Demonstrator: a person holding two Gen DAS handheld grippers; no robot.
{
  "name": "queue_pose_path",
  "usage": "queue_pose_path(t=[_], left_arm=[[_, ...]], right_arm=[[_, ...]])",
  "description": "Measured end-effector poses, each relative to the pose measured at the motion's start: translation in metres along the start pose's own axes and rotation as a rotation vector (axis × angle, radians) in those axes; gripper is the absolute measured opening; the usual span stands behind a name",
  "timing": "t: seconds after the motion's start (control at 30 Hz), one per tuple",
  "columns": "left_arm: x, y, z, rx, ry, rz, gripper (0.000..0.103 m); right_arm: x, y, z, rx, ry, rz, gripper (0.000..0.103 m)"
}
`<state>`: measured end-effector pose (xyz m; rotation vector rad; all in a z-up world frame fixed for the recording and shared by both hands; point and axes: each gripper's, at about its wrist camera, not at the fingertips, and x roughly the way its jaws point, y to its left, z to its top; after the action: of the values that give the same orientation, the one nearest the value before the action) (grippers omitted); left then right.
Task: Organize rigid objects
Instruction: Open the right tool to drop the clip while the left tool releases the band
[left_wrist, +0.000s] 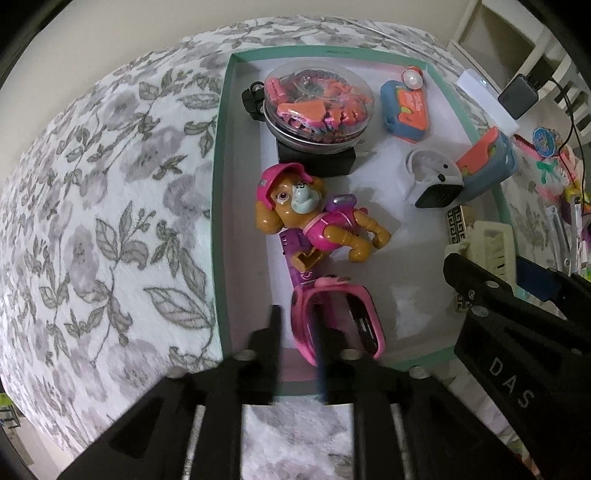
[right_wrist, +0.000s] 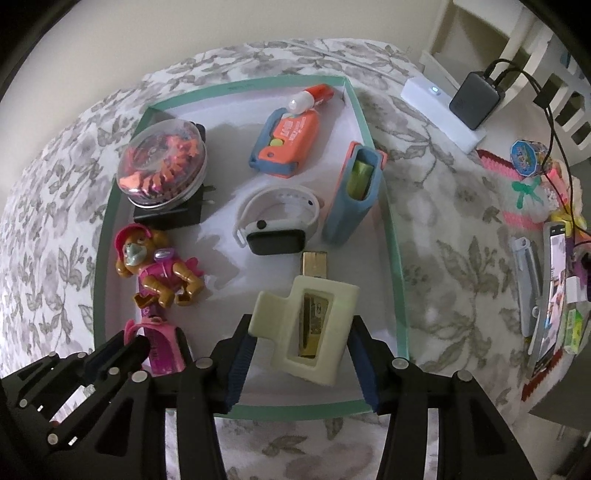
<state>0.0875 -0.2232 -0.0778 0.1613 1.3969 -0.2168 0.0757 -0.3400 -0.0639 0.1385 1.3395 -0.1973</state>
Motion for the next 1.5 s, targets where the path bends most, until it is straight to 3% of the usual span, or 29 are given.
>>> queue_pose_path(t=[0.03,0.07,0.33,0.73,0.83,1.03,1.13,1.5], left_arm=[[-0.001,0.001,0.000,-0.003,-0.003,0.003,0.046],[-0.002,0.002,0.000,-0.005,-0.005,0.008,0.053],[-0.018,0.020,0.005,-0.055,-0.040,-0.022,0.061],[-0.059,0.060,0.009,-0.169,-0.183,-0.018,0.066],[-0.068,0.070,0.010,-0.199,-0.229,-0.024,0.085],[-0.077,0.077,0.014,-0.233,-0.261,0.009,0.086],[-0.075,0.081,0.014,-0.248,-0.258,0.016,0.086],[-0.072,0.105,0.012,-0.337,-0.254,-0.015,0.086]], right_arm=[[-0.002,-0.001,0.000,0.001,-0.006,-0.001,0.061],[-0.003,-0.001,0.001,0.002,-0.012,-0.003,0.062],[-0.022,0.000,0.006,0.003,-0.064,-0.010,0.062],[-0.062,-0.004,0.012,0.043,-0.199,0.022,0.076],[-0.067,-0.003,0.012,0.041,-0.224,0.030,0.084],[-0.071,0.002,0.012,0.018,-0.254,0.036,0.087],[-0.071,0.003,0.012,0.011,-0.257,0.036,0.098],[-0.071,0.005,0.013,-0.007,-0.267,0.033,0.101]])
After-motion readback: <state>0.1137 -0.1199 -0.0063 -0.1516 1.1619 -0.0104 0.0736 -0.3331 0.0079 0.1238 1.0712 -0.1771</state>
